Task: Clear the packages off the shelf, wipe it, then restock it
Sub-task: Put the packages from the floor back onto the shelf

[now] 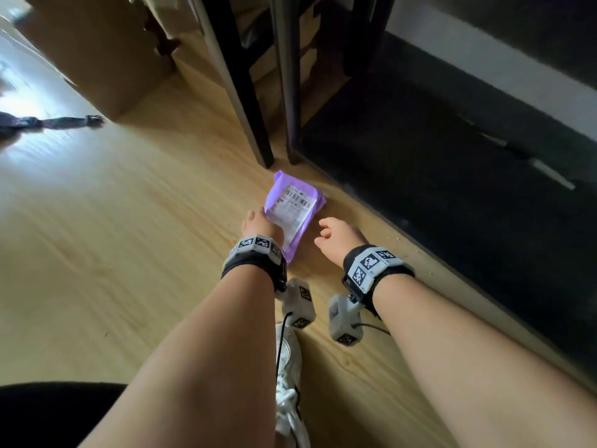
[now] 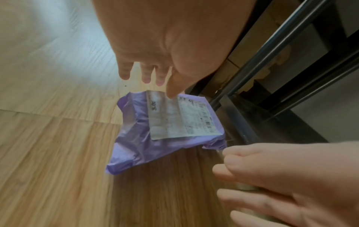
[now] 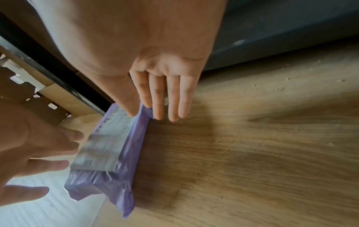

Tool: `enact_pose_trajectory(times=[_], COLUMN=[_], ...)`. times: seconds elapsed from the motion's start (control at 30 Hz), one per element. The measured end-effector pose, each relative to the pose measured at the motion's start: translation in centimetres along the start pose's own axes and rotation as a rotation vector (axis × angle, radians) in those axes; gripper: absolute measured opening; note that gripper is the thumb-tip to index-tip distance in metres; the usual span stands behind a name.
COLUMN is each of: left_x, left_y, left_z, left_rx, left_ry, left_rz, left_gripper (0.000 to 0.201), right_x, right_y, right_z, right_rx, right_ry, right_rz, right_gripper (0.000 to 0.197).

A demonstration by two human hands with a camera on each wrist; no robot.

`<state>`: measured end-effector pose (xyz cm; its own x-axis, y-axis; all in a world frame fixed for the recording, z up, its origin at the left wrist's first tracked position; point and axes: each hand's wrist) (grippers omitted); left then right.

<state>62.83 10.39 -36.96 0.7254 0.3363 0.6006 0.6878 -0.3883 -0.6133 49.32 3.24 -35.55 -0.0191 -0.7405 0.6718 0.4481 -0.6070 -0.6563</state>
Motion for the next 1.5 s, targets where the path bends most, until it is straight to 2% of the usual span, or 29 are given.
enact_pose_trajectory(times=[0.17,0.3,0.63,0.9,1.03,1.2,1.4,1.5], left_x=[-0.9,-1.8,-0.3,3.6,6.0,9.1,12.9,14.6], left_y=[0.6,0.1,-3.8,-10.8,-14.2,-18.0,-21.5,-23.3], left_z=[-0.1,-0.4,-1.5,-2.3,-3.1,-4.7,-8.9,-11.8], left_rx=[0.106,0.064,0.097,-0.079,-0.195,-0.317,-0.493,-0.589], left_ry=[-0.021,0.002,-0.221,-0.303,-0.396,-0.533,-0.656,-0.659], left_rz=[0.082,0.131,0.169,0.104,0.021,-0.093,-0.182,-0.212], left_gripper=[0.043,0.037,0.026,0.02,0.02,0.02,0.026,0.028], right_x=[-1.2,-1.8,1.2,4.8,6.7,10.2,15.1,17.8], right_y=[1.6,2.1,-1.4,-8.6,-12.2,-16.8,-21.3,-23.1], right_z=[0.4,0.8,0.0,1.5,2.6,4.7,7.2,7.9], right_rx=[0.03,0.047,-0.012,0.043,0.094,0.204,0.296,0.296], right_ry=[-0.046,-0.101,-0.058,-0.043,-0.025,-0.012,0.015,0.048], right_rz=[0.086,0.073,-0.096,-0.24,-0.318,-0.439,-0.588,-0.685], right_gripper=[0.048,0.029,0.028,0.022,0.026,0.021,0.028,0.025])
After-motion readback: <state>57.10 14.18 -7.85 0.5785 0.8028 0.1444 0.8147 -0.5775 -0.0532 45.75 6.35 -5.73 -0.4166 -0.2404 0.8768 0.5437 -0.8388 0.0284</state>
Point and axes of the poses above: each hand's wrist, its own y-axis towards the middle knuckle, its own x-axis out of the back of the hand, z = x × y, and after that the axes turned 14 degrees about -y, right-handed
